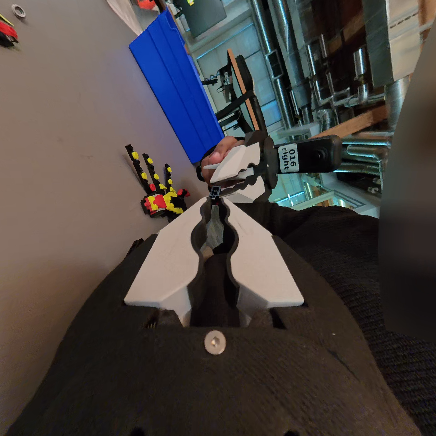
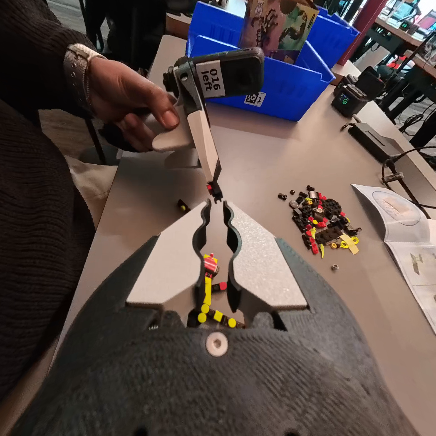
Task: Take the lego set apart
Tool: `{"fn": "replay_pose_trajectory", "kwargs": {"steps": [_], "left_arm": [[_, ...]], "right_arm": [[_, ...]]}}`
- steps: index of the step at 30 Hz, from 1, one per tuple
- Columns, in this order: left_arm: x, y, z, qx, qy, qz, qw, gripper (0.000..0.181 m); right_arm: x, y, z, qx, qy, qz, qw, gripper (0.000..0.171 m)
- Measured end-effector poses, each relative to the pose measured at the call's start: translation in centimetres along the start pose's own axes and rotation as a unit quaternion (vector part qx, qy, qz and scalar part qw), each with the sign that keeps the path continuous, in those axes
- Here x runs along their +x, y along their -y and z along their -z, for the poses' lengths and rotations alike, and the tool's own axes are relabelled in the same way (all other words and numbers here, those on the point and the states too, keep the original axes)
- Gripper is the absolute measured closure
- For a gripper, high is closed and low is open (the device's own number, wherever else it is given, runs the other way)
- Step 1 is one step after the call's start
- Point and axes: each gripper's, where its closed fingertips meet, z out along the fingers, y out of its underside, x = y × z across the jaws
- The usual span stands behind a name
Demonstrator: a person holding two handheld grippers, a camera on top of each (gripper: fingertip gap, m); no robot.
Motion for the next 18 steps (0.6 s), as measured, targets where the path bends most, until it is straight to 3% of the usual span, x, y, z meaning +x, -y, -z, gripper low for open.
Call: {"fn": "replay_pose_trajectory", "kwargs": {"steps": [10, 14, 18], "left_arm": [[-1.2, -0.9, -0.3, -0.043, 0.068, -0.063, 0.995, 0.177], [-0.4, -1.0, -0.2, -0.066, 0.083, -0.153, 0.983, 0.159], [0.0, -1.0, 0.0, -0.080, 0.117, -0.255, 0.957, 0.166]], "right_arm": [[-0.7, -1.7, -0.7, -0.088, -0.022, 0.081, 0.993, 0.166], [-1.0, -1.7, -0.4, -0.079, 0.008, 0.049, 0.996, 0.166], [-1.8, -1.0, 0.1, -0.040, 0.064, -0.022, 0.997, 0.166]]}}
